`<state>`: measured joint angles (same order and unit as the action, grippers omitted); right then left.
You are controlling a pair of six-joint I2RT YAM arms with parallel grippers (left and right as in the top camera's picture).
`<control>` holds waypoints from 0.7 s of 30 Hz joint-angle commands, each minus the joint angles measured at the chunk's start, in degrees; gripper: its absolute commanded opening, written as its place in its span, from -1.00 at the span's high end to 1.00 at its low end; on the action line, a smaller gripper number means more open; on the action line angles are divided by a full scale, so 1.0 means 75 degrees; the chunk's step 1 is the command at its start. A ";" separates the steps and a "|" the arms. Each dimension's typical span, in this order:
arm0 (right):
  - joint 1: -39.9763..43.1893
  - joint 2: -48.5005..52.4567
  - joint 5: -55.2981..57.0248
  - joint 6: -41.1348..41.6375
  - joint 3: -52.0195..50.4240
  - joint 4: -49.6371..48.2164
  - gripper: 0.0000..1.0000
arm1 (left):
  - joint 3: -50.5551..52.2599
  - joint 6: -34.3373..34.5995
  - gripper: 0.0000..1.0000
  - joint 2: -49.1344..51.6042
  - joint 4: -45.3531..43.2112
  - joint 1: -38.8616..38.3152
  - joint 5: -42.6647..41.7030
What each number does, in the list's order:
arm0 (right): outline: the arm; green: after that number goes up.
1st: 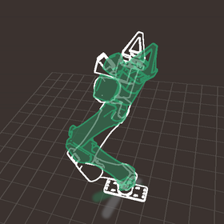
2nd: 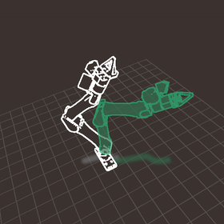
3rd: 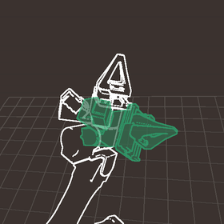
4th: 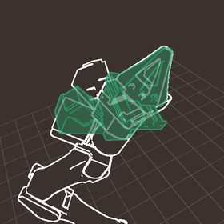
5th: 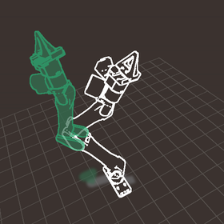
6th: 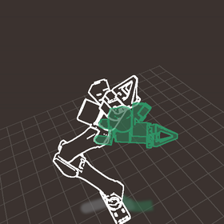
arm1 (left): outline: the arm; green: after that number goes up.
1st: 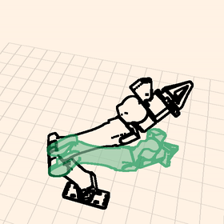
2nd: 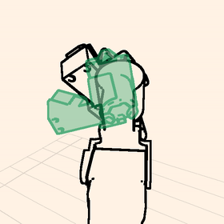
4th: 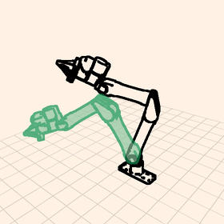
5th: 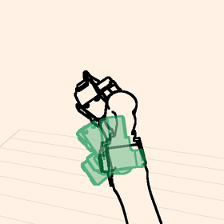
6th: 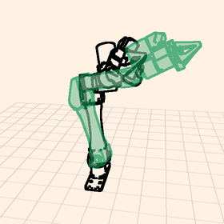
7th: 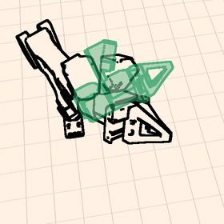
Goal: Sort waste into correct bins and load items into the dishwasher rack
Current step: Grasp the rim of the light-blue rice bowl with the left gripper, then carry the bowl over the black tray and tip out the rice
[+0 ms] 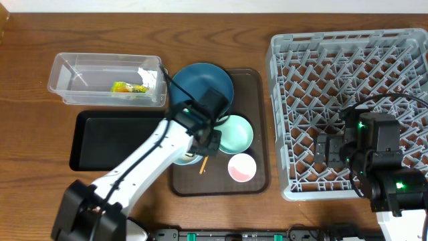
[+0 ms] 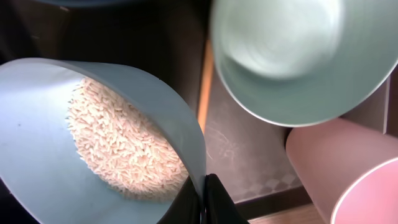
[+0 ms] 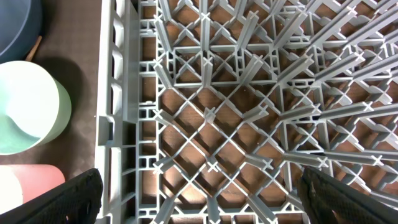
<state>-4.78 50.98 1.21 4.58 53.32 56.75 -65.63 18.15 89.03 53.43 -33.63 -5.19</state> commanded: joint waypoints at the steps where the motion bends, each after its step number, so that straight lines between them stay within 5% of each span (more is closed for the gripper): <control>1: 0.0006 -0.0003 -0.0023 0.0102 0.0131 0.0000 -0.98 | -0.0219 -0.0038 0.88 -0.0615 0.0105 0.0609 0.0219; 5: 0.0006 -0.0003 -0.0023 0.0099 0.0131 -0.0015 -0.99 | -0.0219 -0.0303 0.88 -0.1107 0.0114 0.1743 -0.0487; 21: 0.0006 -0.0003 -0.0023 0.0102 0.0131 -0.0009 -0.98 | 0.0589 -0.3279 0.88 -0.0434 -0.0274 0.7192 -0.7600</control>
<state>-4.78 50.98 1.21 4.58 53.32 56.71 -63.07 0.19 83.77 51.16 15.16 -45.30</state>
